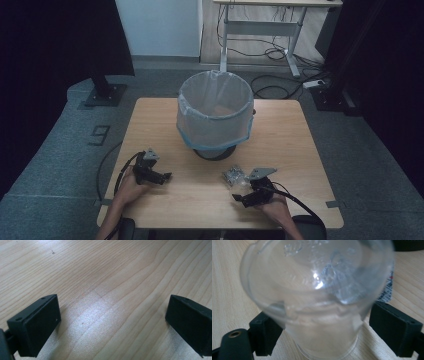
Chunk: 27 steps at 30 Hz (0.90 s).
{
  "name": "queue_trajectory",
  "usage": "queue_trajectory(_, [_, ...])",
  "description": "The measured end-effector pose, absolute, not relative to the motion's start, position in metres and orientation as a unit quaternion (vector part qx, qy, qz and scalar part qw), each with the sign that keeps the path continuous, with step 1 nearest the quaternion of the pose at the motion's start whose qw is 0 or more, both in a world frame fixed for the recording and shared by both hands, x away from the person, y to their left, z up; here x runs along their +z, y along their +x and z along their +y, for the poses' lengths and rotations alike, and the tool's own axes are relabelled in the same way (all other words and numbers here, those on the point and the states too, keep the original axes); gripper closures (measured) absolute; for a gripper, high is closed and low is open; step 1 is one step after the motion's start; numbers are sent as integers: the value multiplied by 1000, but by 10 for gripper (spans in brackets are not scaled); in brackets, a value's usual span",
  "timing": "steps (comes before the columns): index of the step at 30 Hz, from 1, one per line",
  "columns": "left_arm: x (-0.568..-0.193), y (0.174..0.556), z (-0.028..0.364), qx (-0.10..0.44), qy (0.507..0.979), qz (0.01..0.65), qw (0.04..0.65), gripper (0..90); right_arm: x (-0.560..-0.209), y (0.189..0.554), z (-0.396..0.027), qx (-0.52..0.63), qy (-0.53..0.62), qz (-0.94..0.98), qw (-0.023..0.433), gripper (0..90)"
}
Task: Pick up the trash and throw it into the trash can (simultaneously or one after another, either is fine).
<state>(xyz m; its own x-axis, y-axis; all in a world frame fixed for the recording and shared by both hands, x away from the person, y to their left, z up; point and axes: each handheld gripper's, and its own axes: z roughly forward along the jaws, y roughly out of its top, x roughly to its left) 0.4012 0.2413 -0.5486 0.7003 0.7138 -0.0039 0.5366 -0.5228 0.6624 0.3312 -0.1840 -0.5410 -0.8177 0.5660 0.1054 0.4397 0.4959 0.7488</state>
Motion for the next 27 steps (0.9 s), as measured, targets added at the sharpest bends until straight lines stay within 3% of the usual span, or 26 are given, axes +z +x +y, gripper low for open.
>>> queue_trajectory(4, [-549, 401, 241, 135, 862, 363, 327, 0, -544, 332, -179, 399, 283, 868, 81, 193])
queue_trajectory(6, [-549, 401, 241, 135, 862, 363, 327, 0, -544, 331, -178, 398, 275, 872, 79, 276])
queue_trajectory(15, [-549, 401, 241, 135, 862, 363, 327, 0, -535, 328, -180, 397, 267, 873, 97, 306])
queue_trajectory(27, [-549, 401, 241, 136, 862, 364, 327, 0, -517, 335, -190, 399, 283, 868, 88, 310])
